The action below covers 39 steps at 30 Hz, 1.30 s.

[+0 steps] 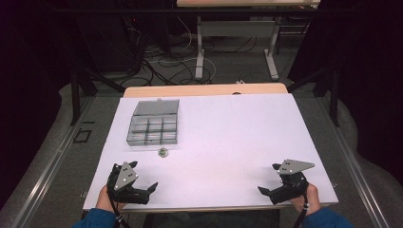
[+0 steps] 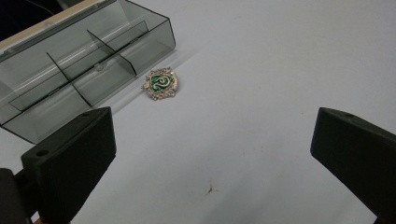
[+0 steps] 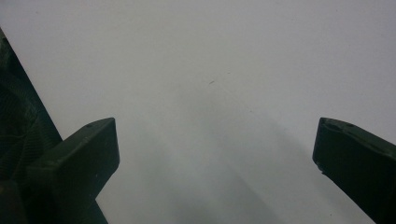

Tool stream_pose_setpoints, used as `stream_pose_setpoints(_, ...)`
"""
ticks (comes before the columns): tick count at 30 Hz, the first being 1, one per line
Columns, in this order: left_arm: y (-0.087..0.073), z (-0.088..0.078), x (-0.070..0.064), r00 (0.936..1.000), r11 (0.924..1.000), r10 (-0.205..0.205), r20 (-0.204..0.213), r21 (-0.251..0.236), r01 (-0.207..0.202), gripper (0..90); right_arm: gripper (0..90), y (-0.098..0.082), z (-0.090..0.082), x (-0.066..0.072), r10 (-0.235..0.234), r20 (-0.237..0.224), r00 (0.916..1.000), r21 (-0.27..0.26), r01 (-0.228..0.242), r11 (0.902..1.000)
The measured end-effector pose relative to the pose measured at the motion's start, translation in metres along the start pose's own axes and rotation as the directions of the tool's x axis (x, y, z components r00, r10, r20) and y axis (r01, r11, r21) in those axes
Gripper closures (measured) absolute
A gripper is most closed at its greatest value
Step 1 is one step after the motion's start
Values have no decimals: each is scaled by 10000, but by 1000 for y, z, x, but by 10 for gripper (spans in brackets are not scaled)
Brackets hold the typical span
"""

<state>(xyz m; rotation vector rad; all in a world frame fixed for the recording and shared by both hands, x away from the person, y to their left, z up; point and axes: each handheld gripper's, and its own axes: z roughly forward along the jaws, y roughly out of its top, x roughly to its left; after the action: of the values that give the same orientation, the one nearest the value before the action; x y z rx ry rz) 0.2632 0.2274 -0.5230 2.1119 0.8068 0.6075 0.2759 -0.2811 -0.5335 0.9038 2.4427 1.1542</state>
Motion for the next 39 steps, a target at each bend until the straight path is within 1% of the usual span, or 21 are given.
stream_pose_setpoints(1,0,0,-1,10000,10000,-81,10,6,81,2,2,0,0,0,-61,47,10000,-71,62,10000)
stream_pose_setpoints(4,1,0,-1,10000,10000,-99,-14,-13,99,2,2,0,0,1,67,74,9999,-35,-67,10000)
stream_pose_setpoints(9,1,0,-1,9999,10000,-49,-91,85,50,2,2,0,1,0,15,35,10000,-24,-15,10000)
stream_pose_setpoints(10,2,0,-1,9999,9999,-81,-71,80,82,2,2,0,1,0,-89,49,9999,-14,89,10000)
stream_pose_setpoints(12,2,1,-1,9999,10000,-79,-88,47,79,2,2,-1,1,1,79,75,9999,-81,-79,9999)
stream_pose_setpoints(13,2,1,-1,10000,9999,-34,-46,113,34,2,2,0,0,0,-45,51,10000,-14,45,10000)
stream_pose_setpoints(14,3,1,-1,9999,9999,33,-120,128,-32,2,2,-1,0,1,127,75,9999,-71,-126,9999)
stream_pose_setpoints(15,3,1,-1,9999,9999,16,-114,138,-14,2,3,0,0,0,38,26,10000,29,-38,10000)
stream_pose_setpoints(16,3,2,-1,10000,9999,-4,-84,142,5,2,2,-1,2,1,102,101,9999,-160,-101,9998)
stream_pose_setpoints(18,3,2,-2,9999,9998,-105,-27,150,105,2,2,-1,2,0,-36,84,10000,-107,36,9999)
stream_pose_setpoints(20,3,2,-1,10000,9998,-61,1,204,61,2,2,-1,1,1,-25,91,10000,-90,26,10000)
stream_pose_setpoints(21,3,3,-2,10000,9997,-24,-7,241,24,2,3,-1,1,1,110,94,9999,-81,-109,9999)
stream_pose_setpoints(28,3,3,-2,10000,9997,44,6,248,-44,3,3,-1,2,1,-68,107,9999,-84,68,9999)
stream_pose_setpoints(30,3,3,-2,10000,9997,31,19,262,-31,3,3,-1,1,1,20,154,9999,-78,-19,10000)
stream_pose_setpoints(31,3,3,-2,9999,9995,154,-41,285,-152,2,4,0,0,1,8,125,9999,-9,-7,10000)
stream_pose_setpoints(33,3,3,-2,10000,9996,18,33,270,-19,3,4,-1,1,1,24,150,9999,-74,-23,10000)
stream_pose_setpoints(34,3,3,-2,10000,9996,21,30,270,-22,3,4,-1,1,1,-4,152,9999,-64,5,10000)
stream_pose_setpoints(35,3,3,-2,9999,9995,155,-36,293,-153,3,4,-1,1,1,-4,152,9999,-64,5,10000)
stream_pose_setpoints(36,3,3,-2,9999,9995,118,-10,293,-118,3,4,0,1,1,-77,137,9999,-100,78,9999)
stream_pose_setpoints(37,3,3,-2,10000,9995,71,31,295,-72,3,4,0,1,1,-59,109,9999,9,59,10000)
stream_pose_setpoints(39,3,3,-2,10000,9996,53,56,290,-55,3,4,-1,1,2,29,161,9999,-74,-28,10000)
